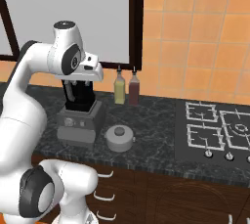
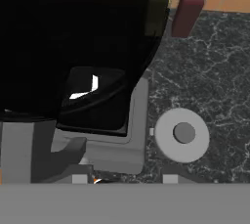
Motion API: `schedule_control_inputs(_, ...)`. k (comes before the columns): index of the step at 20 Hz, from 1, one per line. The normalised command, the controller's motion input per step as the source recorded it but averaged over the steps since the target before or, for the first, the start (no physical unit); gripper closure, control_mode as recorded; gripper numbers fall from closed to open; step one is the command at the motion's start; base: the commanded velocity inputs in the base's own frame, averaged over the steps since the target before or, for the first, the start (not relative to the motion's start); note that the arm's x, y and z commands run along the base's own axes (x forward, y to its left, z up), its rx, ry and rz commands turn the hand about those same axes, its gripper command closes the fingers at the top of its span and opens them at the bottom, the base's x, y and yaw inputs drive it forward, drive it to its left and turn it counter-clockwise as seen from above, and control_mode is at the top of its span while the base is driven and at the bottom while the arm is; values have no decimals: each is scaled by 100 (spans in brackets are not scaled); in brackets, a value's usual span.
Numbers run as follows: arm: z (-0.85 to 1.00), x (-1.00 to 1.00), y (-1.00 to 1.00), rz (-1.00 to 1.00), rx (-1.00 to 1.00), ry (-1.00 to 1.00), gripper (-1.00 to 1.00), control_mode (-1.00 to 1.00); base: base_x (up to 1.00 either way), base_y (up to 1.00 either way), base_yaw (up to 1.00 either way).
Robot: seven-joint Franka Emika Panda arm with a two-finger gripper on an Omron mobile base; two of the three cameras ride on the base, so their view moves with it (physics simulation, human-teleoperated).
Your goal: Close the lid blender by securely placing the lid on top.
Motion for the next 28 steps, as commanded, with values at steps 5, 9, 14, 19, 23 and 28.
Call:
schedule_control_inputs(5, -2, -23, -47, -2, 2, 0, -100, -100, 0, 0, 0)
schedule_control_inputs(9, -17, -52, -100, 0, 5, 0, -100, -100, 0, 0, 0)
schedule_control_inputs(14, -38, -47, -100, 23, 4, 0, -100, -100, 0, 0, 0)
schedule_control_inputs(19, -54, -7, -56, 44, 1, 0, -100, -100, 0, 0, 0)
schedule_control_inputs(23, -41, 16, 10, 15, -3, 10, -100, -100, 0, 0, 0)
schedule_control_inputs(28, -35, 41, 50, -1, -14, 22, -100, -100, 0, 0, 0)
